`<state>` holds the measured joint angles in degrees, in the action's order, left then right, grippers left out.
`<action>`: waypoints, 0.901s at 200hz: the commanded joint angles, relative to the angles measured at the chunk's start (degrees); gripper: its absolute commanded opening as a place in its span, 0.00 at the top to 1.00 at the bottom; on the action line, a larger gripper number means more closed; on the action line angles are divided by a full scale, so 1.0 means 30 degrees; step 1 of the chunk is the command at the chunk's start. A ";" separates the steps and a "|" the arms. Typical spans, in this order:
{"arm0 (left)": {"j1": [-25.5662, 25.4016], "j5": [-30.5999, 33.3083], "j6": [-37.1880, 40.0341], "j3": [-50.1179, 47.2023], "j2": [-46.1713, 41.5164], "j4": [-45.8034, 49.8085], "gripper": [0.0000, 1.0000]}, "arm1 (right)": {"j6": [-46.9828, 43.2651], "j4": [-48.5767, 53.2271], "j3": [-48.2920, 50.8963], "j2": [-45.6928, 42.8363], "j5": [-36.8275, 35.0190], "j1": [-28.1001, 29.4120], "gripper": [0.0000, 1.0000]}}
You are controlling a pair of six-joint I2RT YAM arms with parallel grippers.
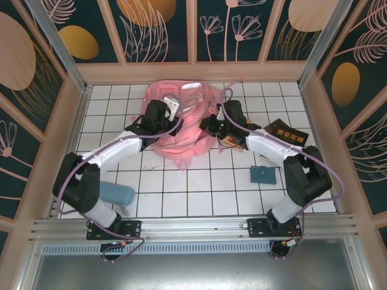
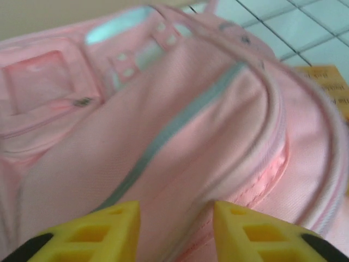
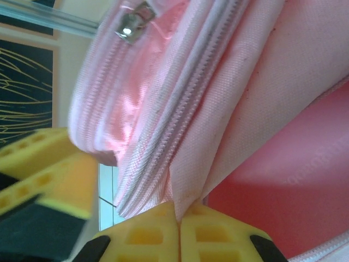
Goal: Pack the student bag
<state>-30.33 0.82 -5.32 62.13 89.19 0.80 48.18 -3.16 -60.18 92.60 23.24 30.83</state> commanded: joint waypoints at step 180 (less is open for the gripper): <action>-0.1960 0.0381 -1.2058 -0.3413 -0.2186 0.1897 0.62 | 0.0786 -0.2262 -0.4931 0.2704 0.1898 0.2189 0.96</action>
<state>-35.70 -1.23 -40.84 48.84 81.03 6.22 49.91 -4.93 -71.94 101.34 24.99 36.16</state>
